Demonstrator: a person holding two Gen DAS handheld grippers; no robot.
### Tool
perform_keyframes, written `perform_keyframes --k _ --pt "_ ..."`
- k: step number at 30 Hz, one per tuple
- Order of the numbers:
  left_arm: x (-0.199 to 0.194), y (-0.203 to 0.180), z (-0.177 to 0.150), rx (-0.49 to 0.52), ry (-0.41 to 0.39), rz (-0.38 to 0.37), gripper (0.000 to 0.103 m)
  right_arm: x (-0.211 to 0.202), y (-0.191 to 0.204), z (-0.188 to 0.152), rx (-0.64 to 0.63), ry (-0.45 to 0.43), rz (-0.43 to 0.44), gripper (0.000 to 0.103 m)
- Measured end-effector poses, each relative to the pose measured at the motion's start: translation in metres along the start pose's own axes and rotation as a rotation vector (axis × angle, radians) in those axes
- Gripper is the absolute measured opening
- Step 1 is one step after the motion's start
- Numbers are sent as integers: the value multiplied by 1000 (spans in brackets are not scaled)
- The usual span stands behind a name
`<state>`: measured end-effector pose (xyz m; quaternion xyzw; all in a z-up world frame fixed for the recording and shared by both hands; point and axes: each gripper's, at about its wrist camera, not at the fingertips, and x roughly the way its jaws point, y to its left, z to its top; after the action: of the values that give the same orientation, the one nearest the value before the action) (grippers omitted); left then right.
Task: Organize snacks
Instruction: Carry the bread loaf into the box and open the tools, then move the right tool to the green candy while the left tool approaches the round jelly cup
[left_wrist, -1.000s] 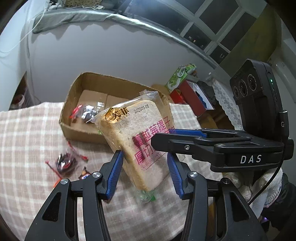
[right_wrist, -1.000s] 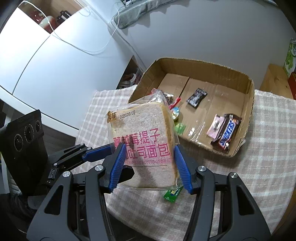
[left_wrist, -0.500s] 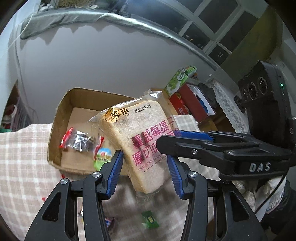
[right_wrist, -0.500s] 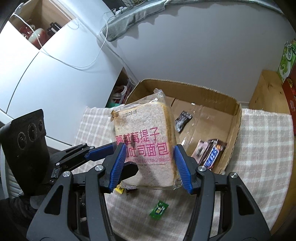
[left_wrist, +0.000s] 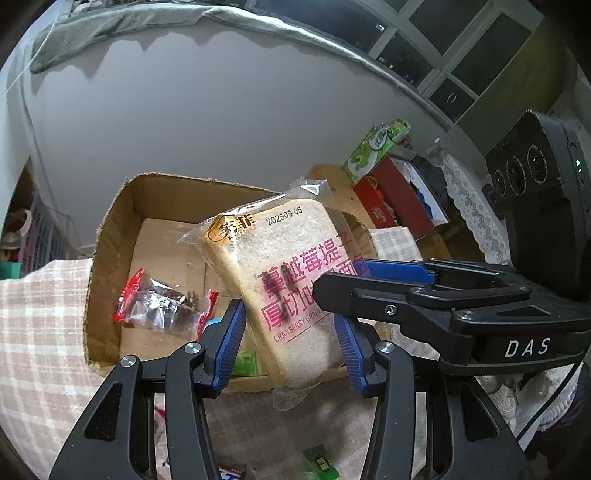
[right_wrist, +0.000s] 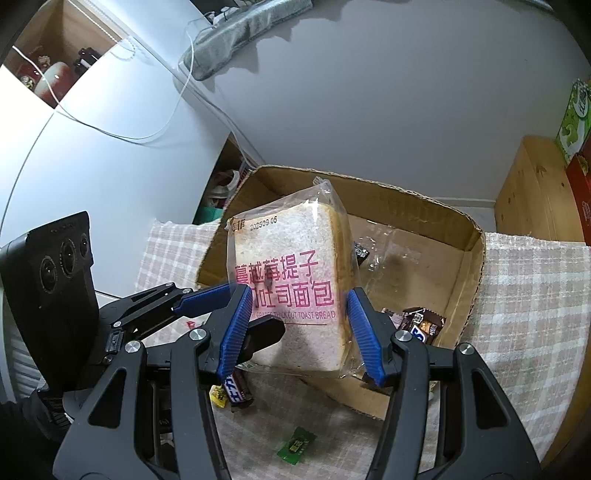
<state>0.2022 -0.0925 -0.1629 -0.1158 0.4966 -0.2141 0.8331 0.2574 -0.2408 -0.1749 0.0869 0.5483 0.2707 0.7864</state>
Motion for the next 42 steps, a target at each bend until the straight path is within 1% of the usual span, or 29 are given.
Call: perform_keyframes --k 8,14,21,25,28,30,33,36,42 --pt "0 6 -1 17 12 29 47 5 -7 0 12 14 -76 59" --pt "-14 14 -2 -6 -4 23 47 2 -7 -5 9 15 -81 59" --pt "-46 24 -12 -7 -35 32 47 -16 0 -14 9 -15 -66 61" --pt "-72 40 -28 -18 -59 68 47 -33 1 -23 24 -51 -53 68" --pt "-88 53 -41 -52 -72 89 47 -41 6 -34 2 -68 -82 68" --pt "-100 66 -56 -77 -73 112 47 -40 12 -46 -34 -59 -101 68" --pt "-106 74 -75 -96 -65 143 47 -36 18 -63 -73 -41 -131 68" --pt "-109 86 -97 -136 -45 164 47 -33 24 -85 -102 -49 -156 68" --pt "-109 97 -129 -187 -22 206 47 -34 19 -120 -66 -85 -162 68"
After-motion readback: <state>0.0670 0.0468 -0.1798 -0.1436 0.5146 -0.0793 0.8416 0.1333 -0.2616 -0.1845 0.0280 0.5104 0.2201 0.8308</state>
